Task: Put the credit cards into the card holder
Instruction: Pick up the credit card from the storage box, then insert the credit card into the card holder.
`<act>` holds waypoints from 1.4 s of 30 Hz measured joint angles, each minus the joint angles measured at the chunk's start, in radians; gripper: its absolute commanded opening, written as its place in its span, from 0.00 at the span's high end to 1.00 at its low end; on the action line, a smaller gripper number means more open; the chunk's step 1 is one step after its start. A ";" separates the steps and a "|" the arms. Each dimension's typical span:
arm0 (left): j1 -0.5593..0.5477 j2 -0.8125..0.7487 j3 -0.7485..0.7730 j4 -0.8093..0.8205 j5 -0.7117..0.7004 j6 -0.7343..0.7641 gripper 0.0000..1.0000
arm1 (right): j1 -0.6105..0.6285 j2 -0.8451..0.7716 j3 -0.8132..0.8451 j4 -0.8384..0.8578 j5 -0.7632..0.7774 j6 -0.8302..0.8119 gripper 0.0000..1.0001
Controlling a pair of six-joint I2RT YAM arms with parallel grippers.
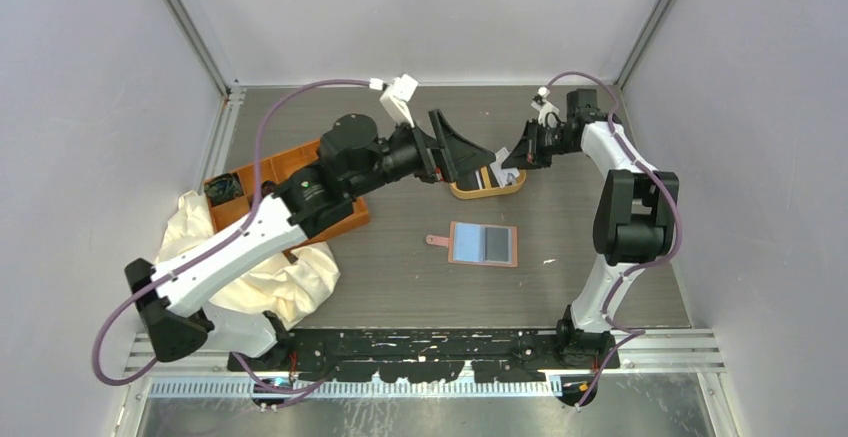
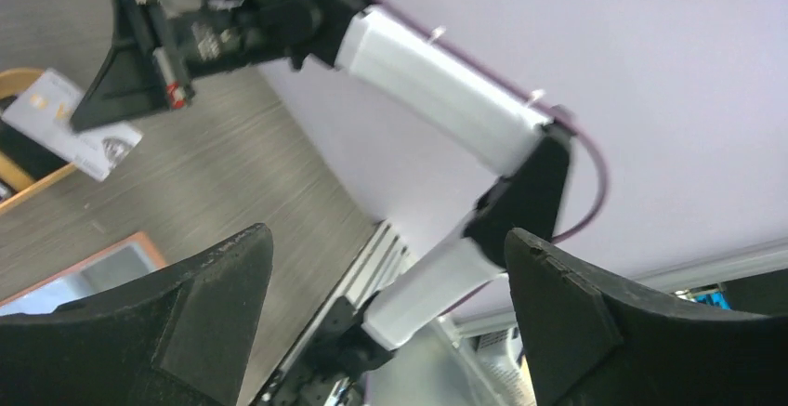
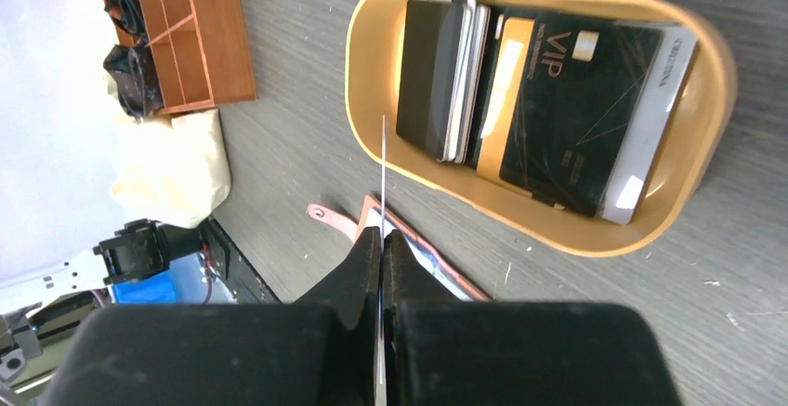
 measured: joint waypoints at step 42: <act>0.197 0.144 -0.853 1.150 0.278 -0.089 0.28 | 0.111 -0.387 -0.537 0.508 -0.390 0.270 0.98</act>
